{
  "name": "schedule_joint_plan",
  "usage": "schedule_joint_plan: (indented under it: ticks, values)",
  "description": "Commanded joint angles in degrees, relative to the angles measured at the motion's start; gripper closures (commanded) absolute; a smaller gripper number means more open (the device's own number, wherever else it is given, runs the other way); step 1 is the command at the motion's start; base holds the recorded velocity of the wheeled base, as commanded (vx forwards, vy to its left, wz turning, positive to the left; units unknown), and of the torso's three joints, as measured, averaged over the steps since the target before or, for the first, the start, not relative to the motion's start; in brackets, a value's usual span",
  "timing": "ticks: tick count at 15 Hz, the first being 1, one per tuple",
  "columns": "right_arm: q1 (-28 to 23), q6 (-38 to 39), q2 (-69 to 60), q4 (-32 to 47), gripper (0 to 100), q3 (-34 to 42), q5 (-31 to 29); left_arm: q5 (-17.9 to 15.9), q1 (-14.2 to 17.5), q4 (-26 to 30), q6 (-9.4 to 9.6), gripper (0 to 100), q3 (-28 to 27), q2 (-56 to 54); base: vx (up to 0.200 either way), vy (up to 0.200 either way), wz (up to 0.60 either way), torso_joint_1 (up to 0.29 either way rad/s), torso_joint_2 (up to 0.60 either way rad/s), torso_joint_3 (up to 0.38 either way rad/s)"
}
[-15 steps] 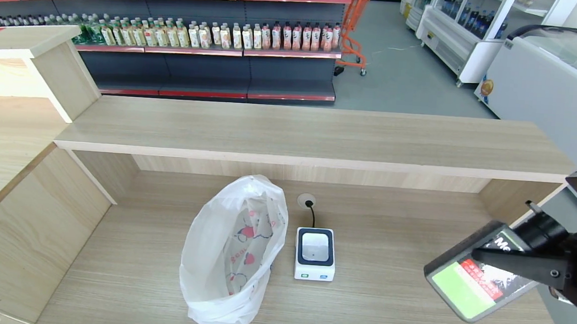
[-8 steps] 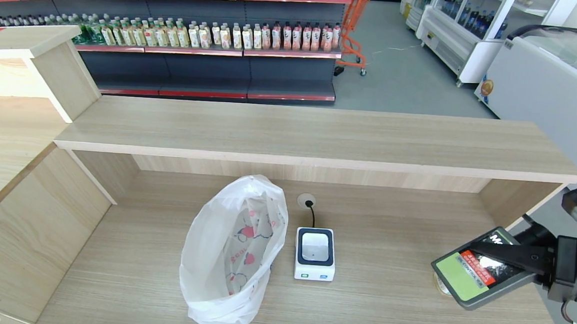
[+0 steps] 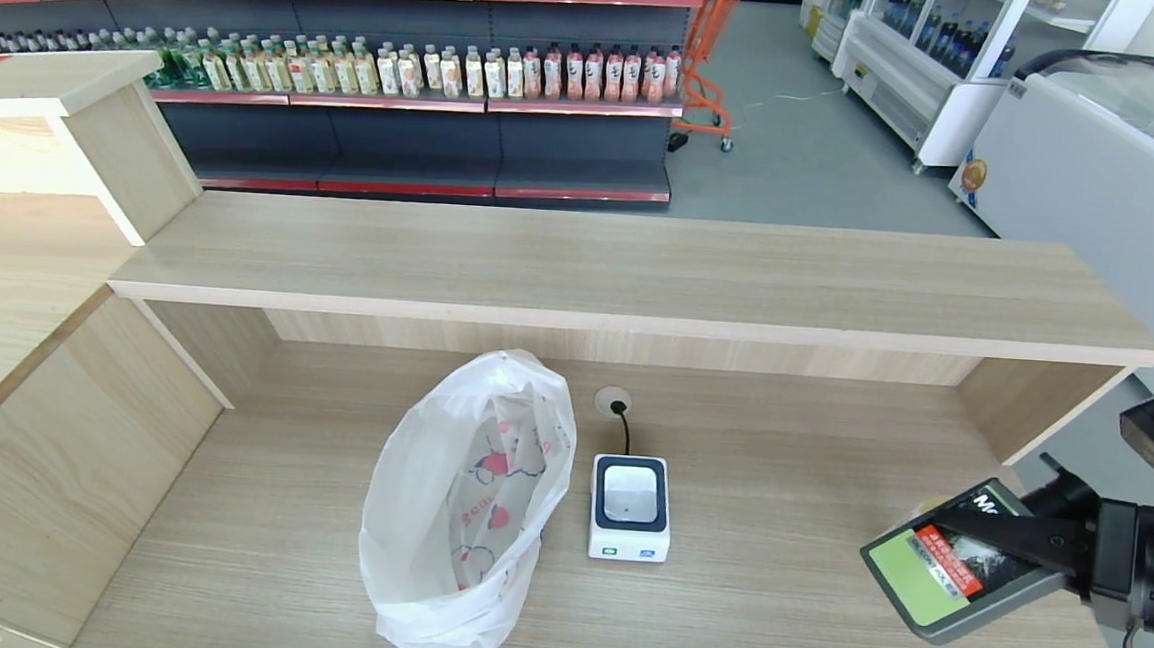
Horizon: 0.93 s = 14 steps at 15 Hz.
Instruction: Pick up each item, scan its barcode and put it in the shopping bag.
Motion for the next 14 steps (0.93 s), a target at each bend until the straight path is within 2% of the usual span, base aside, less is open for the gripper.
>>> schedule_joint_plan:
  ticks: [1,3,6,11,13,14]
  values:
    - [0.68,0.06,-0.18,-0.03,100,0.06,-0.37,0.02,0.01,0.0,-0.09,0,0.0,-0.02,-0.2,0.2,0.0,0.002,0.0,-0.002]
    - [0.68,0.15,-0.88,-0.03,100,0.76,-0.64,0.02,0.01,0.0,0.0,0,0.0,-0.02,-0.2,0.2,0.0,0.012,0.0,0.005]
    - [0.68,0.15,-1.67,-0.03,100,1.46,-0.64,0.02,0.01,0.0,0.0,0,0.0,-0.02,0.0,0.0,0.0,0.0,0.0,0.0]
    - [0.68,0.06,-0.62,-0.29,100,0.94,-1.34,0.02,0.01,0.0,0.18,0,0.0,-0.02,0.0,0.2,0.0,0.005,0.0,0.003]
    - [1.47,-0.21,1.67,-1.7,100,-0.21,-4.33,0.02,0.01,0.0,0.0,0,0.0,-0.02,0.0,0.0,0.0,0.0,0.0,0.0]
    - [4.81,-0.21,4.48,-4.16,100,-0.73,-8.99,0.02,0.01,0.0,0.0,0,0.0,-0.02,0.0,0.0,0.0,0.0,0.0,0.0]
